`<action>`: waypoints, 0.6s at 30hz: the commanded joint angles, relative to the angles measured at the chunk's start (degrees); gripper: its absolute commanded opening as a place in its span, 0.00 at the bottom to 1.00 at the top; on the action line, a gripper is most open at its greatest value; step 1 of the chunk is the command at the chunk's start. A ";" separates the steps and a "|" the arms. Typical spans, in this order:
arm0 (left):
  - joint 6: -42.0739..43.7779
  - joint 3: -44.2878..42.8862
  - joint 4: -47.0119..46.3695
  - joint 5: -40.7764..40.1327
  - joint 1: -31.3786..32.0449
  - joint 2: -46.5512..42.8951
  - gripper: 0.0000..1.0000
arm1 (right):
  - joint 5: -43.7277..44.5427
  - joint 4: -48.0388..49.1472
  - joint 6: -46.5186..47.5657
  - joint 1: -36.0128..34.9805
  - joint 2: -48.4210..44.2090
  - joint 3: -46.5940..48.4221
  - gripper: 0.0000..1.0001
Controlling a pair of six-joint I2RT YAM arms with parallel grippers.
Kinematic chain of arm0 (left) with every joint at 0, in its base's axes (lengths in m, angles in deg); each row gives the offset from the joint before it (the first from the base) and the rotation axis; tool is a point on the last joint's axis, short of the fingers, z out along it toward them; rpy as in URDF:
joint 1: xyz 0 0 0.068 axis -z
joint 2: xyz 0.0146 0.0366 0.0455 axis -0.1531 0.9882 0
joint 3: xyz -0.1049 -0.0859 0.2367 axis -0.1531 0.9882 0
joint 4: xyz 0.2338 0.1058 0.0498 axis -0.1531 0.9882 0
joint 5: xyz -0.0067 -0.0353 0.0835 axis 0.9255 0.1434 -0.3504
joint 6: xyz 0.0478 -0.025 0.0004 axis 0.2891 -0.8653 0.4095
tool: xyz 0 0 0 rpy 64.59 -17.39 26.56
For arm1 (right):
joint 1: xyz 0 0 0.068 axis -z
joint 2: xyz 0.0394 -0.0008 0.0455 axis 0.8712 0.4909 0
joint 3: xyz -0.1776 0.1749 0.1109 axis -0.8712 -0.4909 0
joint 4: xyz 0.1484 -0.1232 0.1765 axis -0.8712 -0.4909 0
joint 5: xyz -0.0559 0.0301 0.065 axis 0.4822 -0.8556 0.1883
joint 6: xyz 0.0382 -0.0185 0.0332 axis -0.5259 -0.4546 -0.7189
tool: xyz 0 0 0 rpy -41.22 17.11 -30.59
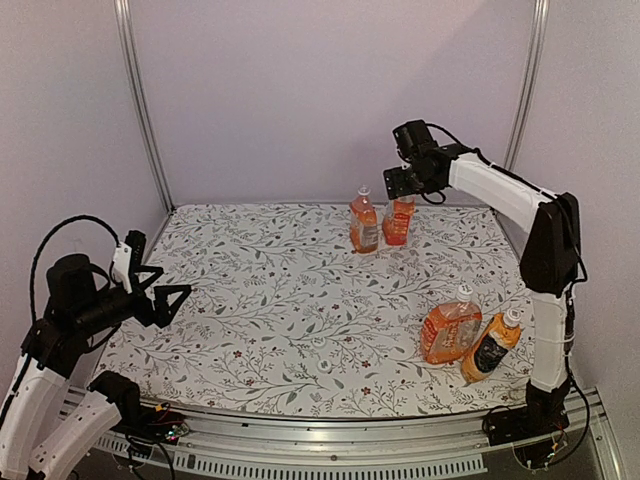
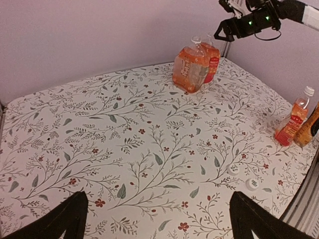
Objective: Unscrew the bottle caps
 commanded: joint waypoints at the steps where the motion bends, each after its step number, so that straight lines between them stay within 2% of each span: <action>1: -0.08 0.88 -0.74 0.44 -0.80 -1.36 1.00 | -11.08 -13.24 0.24 -0.14 -17.81 -4.11 0.89; 3: -0.07 0.92 -0.76 0.51 -0.90 -1.77 0.99 | -16.75 -19.46 -1.35 -0.52 -23.46 -7.83 0.87; 6: 0.06 1.00 -0.95 0.64 -0.94 -2.23 0.99 | -18.41 -28.34 -4.97 -2.65 -31.83 -14.16 0.86; 8: 0.18 1.05 -1.04 0.74 -0.88 -2.64 1.00 | -15.40 -36.18 -8.39 -5.66 -37.40 -16.79 0.87; 13: 0.34 1.17 -1.01 1.10 -1.08 -3.50 1.00 | -7.66 -51.99 -17.92 -14.33 -42.89 -19.75 0.91; 15: 0.43 1.31 -0.94 1.24 -1.32 -3.90 1.00 | -7.38 -55.05 -22.23 -15.23 -44.37 -22.73 0.91; 18: 0.49 1.45 -0.91 1.50 -1.62 -4.11 0.99 | -9.18 -53.72 -25.12 -15.59 -47.15 -29.26 0.89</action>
